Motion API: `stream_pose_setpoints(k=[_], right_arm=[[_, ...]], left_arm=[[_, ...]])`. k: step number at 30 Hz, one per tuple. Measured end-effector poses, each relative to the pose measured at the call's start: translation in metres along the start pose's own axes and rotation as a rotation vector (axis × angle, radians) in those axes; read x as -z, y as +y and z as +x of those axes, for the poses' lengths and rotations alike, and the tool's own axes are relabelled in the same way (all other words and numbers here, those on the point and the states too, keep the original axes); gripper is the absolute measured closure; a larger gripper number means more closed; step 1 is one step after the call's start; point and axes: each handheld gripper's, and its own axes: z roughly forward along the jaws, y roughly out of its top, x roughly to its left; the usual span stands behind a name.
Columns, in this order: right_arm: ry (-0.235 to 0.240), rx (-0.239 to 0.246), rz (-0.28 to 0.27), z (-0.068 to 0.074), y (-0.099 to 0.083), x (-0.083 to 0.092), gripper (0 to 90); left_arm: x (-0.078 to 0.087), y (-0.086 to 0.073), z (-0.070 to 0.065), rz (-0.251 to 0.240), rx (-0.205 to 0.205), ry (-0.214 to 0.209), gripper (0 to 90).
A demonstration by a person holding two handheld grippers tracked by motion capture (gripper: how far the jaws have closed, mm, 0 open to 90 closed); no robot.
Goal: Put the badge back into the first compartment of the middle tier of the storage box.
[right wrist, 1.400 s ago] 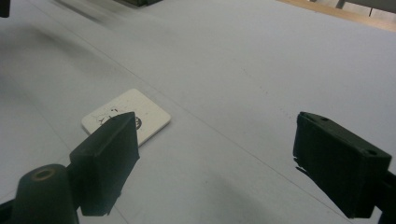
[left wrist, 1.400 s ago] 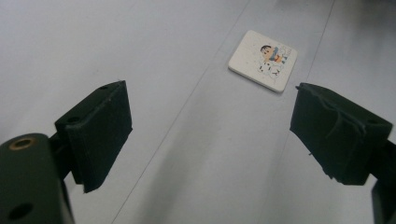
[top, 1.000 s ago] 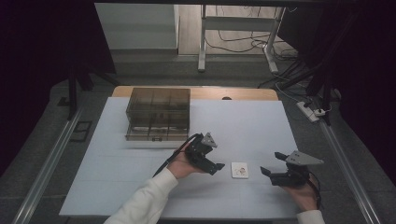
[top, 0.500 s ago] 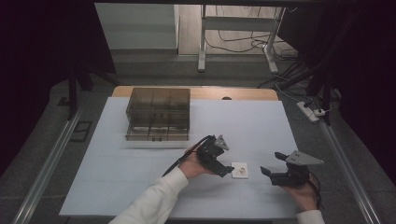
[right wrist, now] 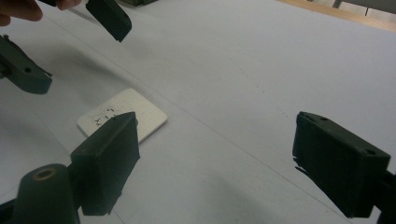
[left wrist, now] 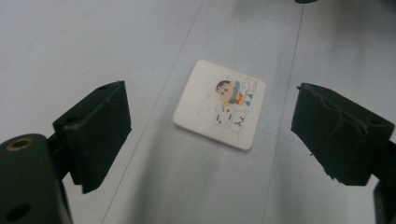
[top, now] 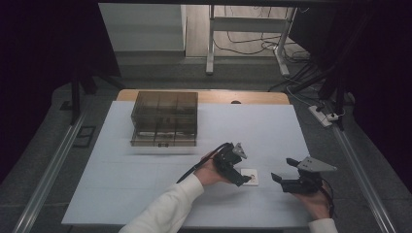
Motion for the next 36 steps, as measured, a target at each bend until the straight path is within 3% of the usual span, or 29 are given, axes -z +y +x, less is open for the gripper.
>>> stream_pose_setpoints(k=[8, 20, 25, 33, 34, 36], right_arm=[[-0.004, 0.002, 0.007, 0.0, 0.0, 0.0, 14.5], [0.004, 0.001, 0.016, 0.0, -0.001, -0.002, 14.5], [0.001, 0.006, 0.024, 0.0, -0.001, -0.002, 14.5], [0.004, 0.005, 0.025, 0.0, -0.001, -0.002, 14.5], [0.003, 0.006, 0.026, 0.0, -0.001, -0.002, 14.5], [0.002, 0.006, 0.026, 0.0, -0.001, -0.002, 14.5]], left_arm=[[-0.013, 0.005, -0.003, 0.002, -0.019, -0.03, 11.9], [-0.035, 0.007, -0.004, 0.048, -0.06, -0.043, 11.6], [-0.042, 0.008, -0.004, 0.083, -0.084, -0.036, 12.0], [-0.049, 0.009, -0.006, 0.097, -0.112, -0.03, 14.0], [-0.05, 0.009, -0.008, 0.097, -0.131, -0.013, 15.8], [-0.052, 0.009, -0.009, 0.103, -0.14, -0.018, 18.4]])
